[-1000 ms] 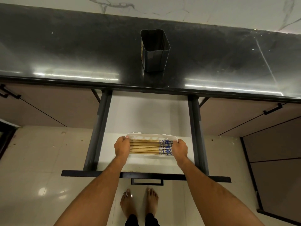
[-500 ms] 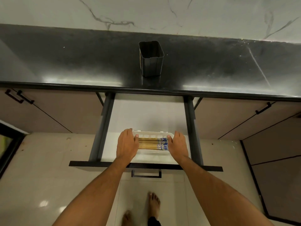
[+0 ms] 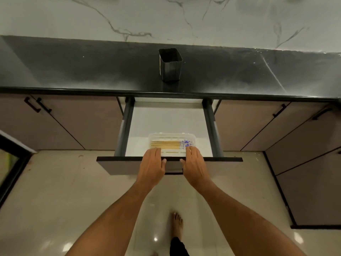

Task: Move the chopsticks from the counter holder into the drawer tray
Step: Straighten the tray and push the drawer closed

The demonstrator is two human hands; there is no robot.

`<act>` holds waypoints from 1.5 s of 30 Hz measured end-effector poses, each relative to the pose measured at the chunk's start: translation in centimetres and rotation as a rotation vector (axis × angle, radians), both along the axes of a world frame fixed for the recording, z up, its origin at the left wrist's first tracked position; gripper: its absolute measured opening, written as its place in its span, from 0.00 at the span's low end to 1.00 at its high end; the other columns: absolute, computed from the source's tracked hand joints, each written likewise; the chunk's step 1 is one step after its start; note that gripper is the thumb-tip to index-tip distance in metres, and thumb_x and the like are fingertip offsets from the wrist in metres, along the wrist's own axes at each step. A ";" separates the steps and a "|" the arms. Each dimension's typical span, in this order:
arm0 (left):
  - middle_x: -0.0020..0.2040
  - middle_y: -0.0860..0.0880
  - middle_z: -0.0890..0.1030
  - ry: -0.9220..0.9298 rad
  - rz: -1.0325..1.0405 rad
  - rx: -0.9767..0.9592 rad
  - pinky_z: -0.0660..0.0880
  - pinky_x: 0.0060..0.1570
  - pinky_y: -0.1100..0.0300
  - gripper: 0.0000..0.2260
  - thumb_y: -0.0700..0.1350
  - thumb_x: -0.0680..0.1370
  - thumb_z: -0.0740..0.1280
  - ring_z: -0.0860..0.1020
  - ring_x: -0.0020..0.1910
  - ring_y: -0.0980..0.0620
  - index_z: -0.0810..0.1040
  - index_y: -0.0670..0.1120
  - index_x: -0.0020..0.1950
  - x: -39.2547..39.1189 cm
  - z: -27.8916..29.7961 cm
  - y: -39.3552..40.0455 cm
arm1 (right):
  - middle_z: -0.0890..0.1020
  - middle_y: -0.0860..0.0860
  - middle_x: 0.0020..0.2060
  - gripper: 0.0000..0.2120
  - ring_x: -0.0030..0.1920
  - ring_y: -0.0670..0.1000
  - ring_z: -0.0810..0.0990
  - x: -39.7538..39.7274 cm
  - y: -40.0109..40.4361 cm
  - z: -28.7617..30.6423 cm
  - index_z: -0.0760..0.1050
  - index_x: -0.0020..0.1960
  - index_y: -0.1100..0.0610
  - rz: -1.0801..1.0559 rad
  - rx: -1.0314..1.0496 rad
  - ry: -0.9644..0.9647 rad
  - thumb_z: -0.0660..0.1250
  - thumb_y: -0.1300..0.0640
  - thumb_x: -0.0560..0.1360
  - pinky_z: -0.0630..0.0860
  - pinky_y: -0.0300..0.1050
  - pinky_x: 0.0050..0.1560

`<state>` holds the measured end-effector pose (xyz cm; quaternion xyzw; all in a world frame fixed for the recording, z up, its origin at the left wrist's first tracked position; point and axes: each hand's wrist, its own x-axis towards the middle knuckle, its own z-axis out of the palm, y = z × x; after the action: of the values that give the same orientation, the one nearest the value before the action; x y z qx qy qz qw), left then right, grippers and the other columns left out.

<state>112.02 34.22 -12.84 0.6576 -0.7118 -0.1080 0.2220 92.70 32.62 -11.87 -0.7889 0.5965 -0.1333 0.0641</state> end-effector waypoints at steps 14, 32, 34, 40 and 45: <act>0.65 0.45 0.79 -0.229 -0.112 0.172 0.70 0.70 0.54 0.20 0.51 0.81 0.66 0.77 0.65 0.47 0.74 0.44 0.70 -1.4 -5.1 5.5 | 0.78 0.56 0.63 0.17 0.62 0.54 0.76 1.3 5.0 -4.6 0.71 0.70 0.60 0.179 0.203 0.162 0.64 0.56 0.83 0.75 0.48 0.67; 0.79 0.37 0.57 -0.920 -0.350 0.448 0.44 0.78 0.37 0.37 0.44 0.79 0.67 0.54 0.79 0.33 0.50 0.39 0.81 -3.9 -12.4 -4.7 | 0.79 0.58 0.65 0.18 0.64 0.60 0.78 3.3 -6.6 -8.7 0.77 0.69 0.58 0.269 0.502 0.329 0.65 0.63 0.80 0.74 0.52 0.68; 0.79 0.37 0.56 -0.949 -0.310 0.431 0.45 0.79 0.37 0.37 0.44 0.79 0.67 0.53 0.79 0.33 0.49 0.38 0.80 -3.9 -12.7 -7.0 | 0.80 0.58 0.64 0.17 0.64 0.60 0.78 3.4 -9.0 -8.8 0.77 0.68 0.59 0.283 0.478 0.326 0.64 0.64 0.80 0.74 0.53 0.67; 0.72 0.36 0.68 -0.792 -0.229 0.406 0.53 0.79 0.42 0.28 0.37 0.77 0.65 0.64 0.75 0.36 0.61 0.38 0.76 -3.5 -12.7 -15.5 | 0.81 0.59 0.63 0.17 0.63 0.60 0.79 4.7 -17.1 -9.1 0.77 0.67 0.60 0.271 0.415 0.323 0.64 0.64 0.80 0.73 0.52 0.68; 0.68 0.38 0.70 -0.757 -0.195 0.394 0.55 0.77 0.43 0.26 0.38 0.76 0.67 0.66 0.72 0.37 0.66 0.40 0.73 -3.1 -12.5 -22.2 | 0.83 0.57 0.58 0.14 0.58 0.58 0.81 5.3 -23.4 -8.9 0.81 0.62 0.59 0.258 0.363 0.313 0.68 0.64 0.77 0.76 0.51 0.61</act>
<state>108.91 12.03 -25.29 0.6102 -0.7676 -0.0135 -0.1956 97.99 9.17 -20.76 -0.8449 0.5080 0.1087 0.1277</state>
